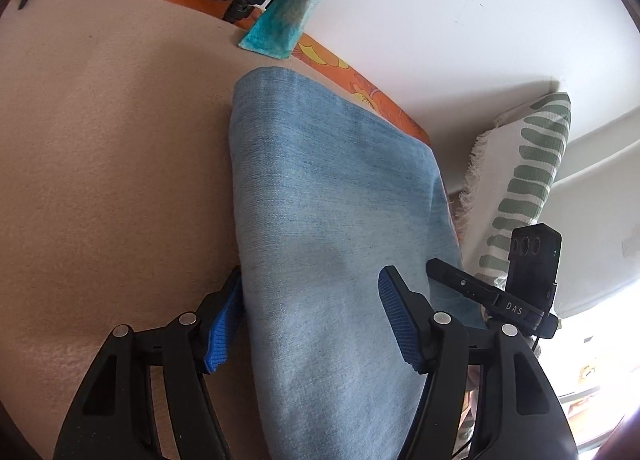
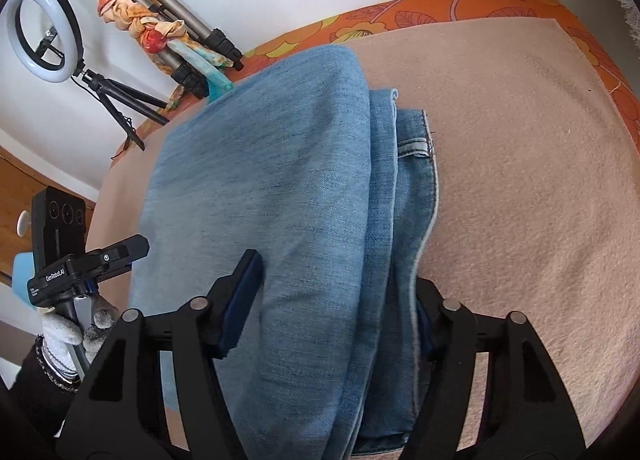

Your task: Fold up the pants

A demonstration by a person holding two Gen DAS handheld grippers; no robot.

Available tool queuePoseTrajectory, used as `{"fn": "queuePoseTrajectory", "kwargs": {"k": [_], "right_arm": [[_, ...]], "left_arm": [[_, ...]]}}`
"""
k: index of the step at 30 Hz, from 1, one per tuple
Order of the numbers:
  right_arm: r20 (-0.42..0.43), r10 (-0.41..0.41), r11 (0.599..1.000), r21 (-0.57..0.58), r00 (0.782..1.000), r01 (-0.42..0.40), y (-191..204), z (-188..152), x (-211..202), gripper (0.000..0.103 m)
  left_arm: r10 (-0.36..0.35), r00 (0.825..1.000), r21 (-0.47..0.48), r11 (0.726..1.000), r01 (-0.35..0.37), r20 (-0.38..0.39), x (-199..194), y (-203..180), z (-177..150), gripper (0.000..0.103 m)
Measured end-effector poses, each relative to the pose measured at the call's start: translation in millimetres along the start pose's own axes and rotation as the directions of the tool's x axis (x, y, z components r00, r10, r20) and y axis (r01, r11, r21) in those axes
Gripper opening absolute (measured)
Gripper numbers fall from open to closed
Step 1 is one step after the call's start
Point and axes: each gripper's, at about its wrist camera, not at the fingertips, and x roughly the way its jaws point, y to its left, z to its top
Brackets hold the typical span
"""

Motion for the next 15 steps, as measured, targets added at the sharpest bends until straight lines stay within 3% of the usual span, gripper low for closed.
{"fn": "queuePoseTrajectory", "kwargs": {"k": [5,7,10,15], "right_arm": [[0.041,-0.036,0.999,0.005,0.999,0.036,6.2,-2.0,-7.3,0.042],[0.054,-0.06,0.998,-0.005,0.997,0.06,11.4,-2.2,-10.9,0.036],[0.073,-0.101,0.994,-0.031,0.992,0.103,22.9,-2.4,-16.5,0.029],[0.122,-0.121,0.989,-0.067,0.985,0.13,38.3,-5.5,-32.5,0.022]], "left_arm": [[0.01,1.0,0.016,1.0,-0.01,0.019,3.6,-7.0,-0.8,0.064],[0.051,0.998,0.057,0.997,-0.053,0.033,4.0,-13.7,-4.3,0.042],[0.071,0.995,0.109,0.991,-0.078,0.067,0.5,-22.1,-8.1,0.028],[0.072,0.991,0.156,0.984,-0.089,0.11,-11.7,-35.5,-9.9,0.016]]}}
